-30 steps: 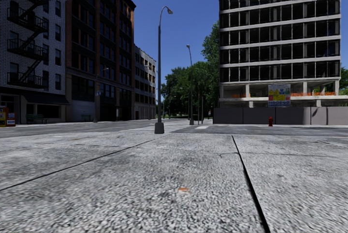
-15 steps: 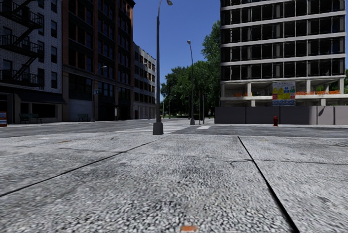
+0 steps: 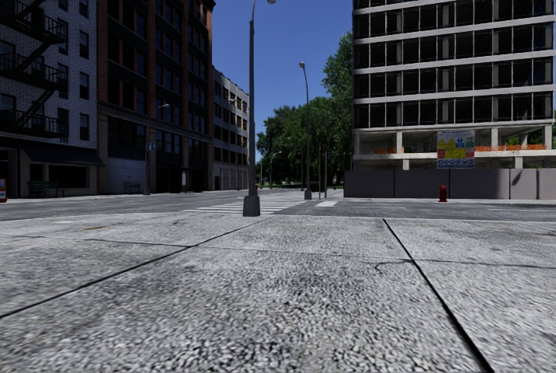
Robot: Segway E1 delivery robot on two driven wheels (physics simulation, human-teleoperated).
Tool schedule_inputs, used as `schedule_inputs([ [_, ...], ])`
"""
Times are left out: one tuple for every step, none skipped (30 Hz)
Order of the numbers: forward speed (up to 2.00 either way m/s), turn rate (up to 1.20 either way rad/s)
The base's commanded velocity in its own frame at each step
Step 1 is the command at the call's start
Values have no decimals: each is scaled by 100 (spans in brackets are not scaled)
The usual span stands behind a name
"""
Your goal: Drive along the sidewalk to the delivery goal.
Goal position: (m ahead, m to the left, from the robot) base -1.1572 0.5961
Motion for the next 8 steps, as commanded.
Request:
schedule_inputs([
  [0, 0],
  [0, 0],
  [0, 0],
  [0, 0],
  [0, 0],
  [0, 0],
  [0, 0],
  [0, 0],
])
